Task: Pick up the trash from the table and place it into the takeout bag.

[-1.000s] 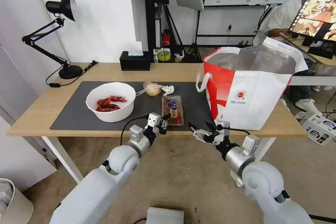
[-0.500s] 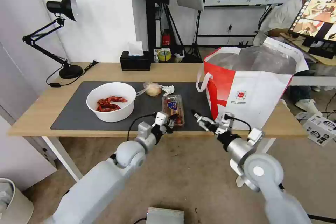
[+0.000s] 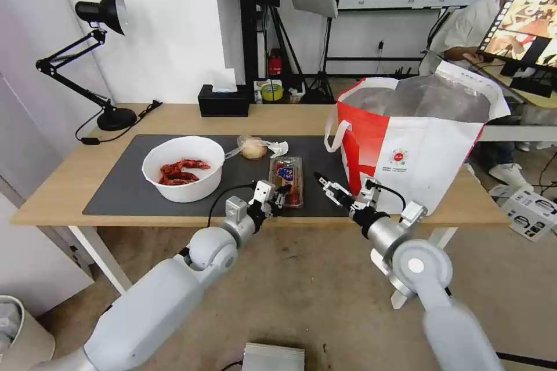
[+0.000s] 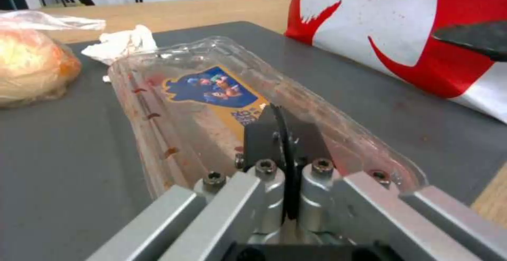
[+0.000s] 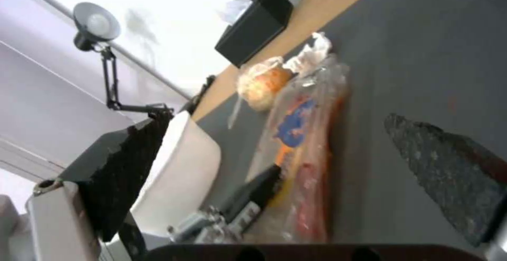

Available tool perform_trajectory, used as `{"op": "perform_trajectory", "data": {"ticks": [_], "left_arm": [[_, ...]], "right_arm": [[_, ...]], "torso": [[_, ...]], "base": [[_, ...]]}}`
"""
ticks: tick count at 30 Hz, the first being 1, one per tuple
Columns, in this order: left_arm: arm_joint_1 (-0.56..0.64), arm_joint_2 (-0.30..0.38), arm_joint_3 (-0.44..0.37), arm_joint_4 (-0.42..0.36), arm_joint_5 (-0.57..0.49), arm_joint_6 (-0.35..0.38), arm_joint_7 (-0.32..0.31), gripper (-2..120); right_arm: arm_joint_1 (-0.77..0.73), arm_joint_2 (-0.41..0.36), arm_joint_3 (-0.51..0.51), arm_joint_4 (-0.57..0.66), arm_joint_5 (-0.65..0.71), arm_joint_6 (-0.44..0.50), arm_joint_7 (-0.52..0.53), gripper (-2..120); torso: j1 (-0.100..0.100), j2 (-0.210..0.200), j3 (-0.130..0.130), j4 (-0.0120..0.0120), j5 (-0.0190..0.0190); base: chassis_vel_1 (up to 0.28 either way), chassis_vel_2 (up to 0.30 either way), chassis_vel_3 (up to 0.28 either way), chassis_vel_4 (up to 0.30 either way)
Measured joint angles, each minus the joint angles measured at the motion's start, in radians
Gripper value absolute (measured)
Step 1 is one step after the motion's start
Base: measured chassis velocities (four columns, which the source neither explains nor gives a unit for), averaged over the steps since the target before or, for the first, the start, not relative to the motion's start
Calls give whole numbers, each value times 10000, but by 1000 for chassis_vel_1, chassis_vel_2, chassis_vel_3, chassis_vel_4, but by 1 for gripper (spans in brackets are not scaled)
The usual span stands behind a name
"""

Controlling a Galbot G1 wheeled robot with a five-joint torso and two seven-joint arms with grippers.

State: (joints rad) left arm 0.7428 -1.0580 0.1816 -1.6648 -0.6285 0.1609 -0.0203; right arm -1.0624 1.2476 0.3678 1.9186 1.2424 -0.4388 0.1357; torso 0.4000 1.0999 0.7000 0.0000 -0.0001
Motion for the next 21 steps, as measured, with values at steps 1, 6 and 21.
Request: {"op": "perform_trajectory", "data": {"ticks": [1,6,21], "left_arm": [[0,0,0,0,0,0,0,0],[129,-10,-78,-63,-5,-6,-10,0],[208,121,-143,-171,-76,-17,-57,0]], "right_arm": [[0,0,0,0,0,0,0,100],[752,149,-366,-535,225,-43,362,100],[2237,662,-1022,-2259,333,-1089,1658,100]], "torso": [[0,0,0,0,0],[0,0,0,1,-1],[1,-1,0,0,0]], "base": [[0,0,0,0],[0,0,0,0],[0,0,0,0]]}}
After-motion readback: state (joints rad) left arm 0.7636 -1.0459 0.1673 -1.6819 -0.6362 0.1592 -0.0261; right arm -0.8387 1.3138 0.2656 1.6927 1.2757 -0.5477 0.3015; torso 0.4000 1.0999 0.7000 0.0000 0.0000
